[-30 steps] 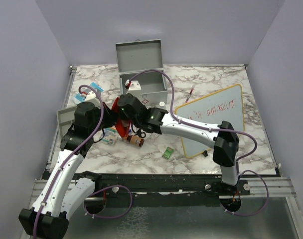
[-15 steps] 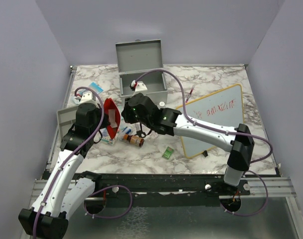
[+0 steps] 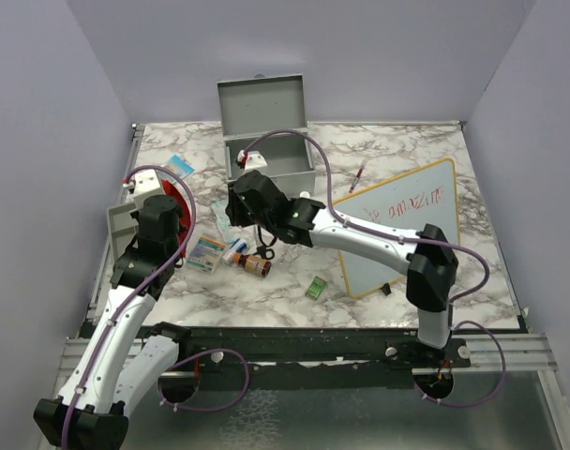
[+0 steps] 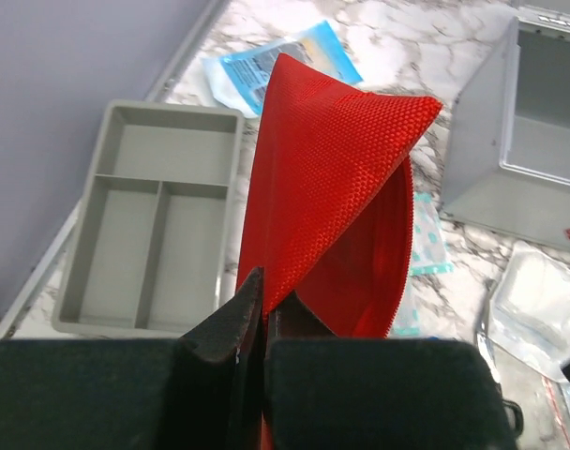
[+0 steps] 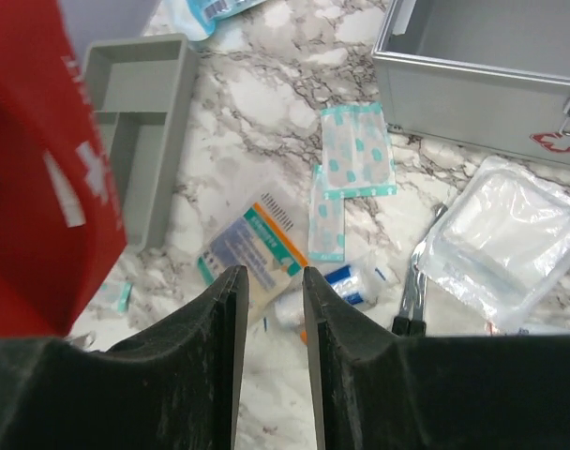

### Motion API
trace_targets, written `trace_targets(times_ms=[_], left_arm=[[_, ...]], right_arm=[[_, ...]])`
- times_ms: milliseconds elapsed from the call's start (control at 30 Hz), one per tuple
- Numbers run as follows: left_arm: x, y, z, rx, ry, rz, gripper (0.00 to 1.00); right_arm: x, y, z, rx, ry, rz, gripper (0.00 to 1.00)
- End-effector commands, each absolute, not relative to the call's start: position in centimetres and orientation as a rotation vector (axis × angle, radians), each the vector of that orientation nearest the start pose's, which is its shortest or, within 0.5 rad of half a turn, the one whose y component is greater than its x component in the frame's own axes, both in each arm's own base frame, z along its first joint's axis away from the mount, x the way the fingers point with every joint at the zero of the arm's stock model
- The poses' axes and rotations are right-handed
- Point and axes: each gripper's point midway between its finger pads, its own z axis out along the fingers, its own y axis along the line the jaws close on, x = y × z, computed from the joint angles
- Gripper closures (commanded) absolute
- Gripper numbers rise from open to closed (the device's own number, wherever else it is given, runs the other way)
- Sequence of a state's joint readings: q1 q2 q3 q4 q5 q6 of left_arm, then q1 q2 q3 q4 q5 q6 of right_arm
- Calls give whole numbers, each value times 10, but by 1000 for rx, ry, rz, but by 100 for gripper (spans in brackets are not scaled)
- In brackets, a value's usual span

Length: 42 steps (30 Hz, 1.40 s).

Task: Organize the medicine kit
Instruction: Pick up the medical item at the center of the board.

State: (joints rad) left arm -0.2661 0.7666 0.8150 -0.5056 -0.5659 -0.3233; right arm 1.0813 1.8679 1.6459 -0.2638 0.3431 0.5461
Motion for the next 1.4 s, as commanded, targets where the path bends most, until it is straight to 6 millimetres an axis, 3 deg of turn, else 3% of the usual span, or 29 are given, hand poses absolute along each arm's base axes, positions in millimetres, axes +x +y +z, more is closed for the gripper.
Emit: trace_targets(times_ms=[0,300,567,833,1067,1367], left_arm=[[267,31,244,-432,1847,303,100],[259,35,255,-464,1794,278,100],[258,35,255,-464,1791,278,100],[259,32,255,-455,1795,262,100],[260,30,254,-445,1800,251,100],[260,28,254,-438,1799,242,100]], right_arm=[[316,484,191,-405,2114,630,64],[335,517,119,-498,2207,543,62],[346,525,78,-580,2233,451,59],[343,530,48,-624,2270,439,53],[344,533,38,-636,2276,443,47],[350,532,22,-630,2281,390,46]])
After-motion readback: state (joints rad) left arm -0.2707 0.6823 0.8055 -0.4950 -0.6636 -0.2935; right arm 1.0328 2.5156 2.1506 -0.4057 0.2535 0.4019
